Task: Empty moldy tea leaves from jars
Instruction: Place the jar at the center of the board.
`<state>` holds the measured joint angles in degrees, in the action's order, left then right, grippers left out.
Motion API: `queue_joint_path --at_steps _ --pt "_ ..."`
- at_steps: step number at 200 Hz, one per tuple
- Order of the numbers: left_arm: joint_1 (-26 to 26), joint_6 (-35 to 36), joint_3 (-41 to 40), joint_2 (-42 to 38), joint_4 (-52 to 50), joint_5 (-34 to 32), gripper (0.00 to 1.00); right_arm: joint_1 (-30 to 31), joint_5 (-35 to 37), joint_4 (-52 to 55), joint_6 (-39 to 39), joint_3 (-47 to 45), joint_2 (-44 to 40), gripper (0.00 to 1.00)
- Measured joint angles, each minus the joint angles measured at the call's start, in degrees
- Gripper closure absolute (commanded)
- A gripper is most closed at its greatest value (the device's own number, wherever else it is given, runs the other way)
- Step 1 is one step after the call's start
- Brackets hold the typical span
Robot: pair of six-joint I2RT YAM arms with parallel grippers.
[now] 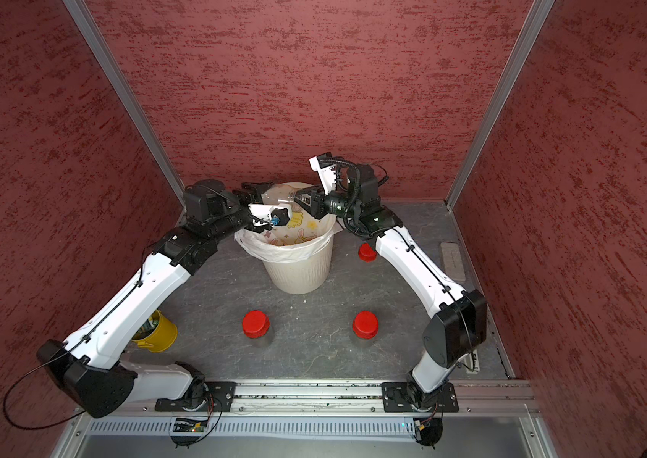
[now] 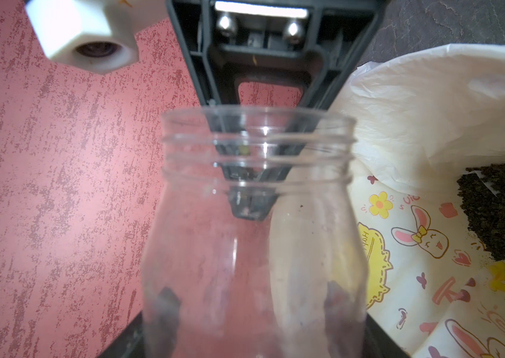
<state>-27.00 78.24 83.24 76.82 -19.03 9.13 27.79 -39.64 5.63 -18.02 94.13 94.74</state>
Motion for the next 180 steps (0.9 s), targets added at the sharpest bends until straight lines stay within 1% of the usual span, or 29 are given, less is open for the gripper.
queue_joint_path --at_steps 23,41,180 --pt "0.04 0.02 0.00 0.00 -0.20 -0.22 0.29 0.13 0.20 0.20 0.07 0.00 0.00 0.88" --pt "0.04 0.22 0.00 0.00 -0.26 -0.35 0.29 0.15 1.25 0.59 0.39 0.00 0.07 1.00" --pt "0.07 0.70 -0.07 0.04 -0.66 -0.24 0.27 0.61 2.47 1.73 0.94 0.00 0.00 1.00"
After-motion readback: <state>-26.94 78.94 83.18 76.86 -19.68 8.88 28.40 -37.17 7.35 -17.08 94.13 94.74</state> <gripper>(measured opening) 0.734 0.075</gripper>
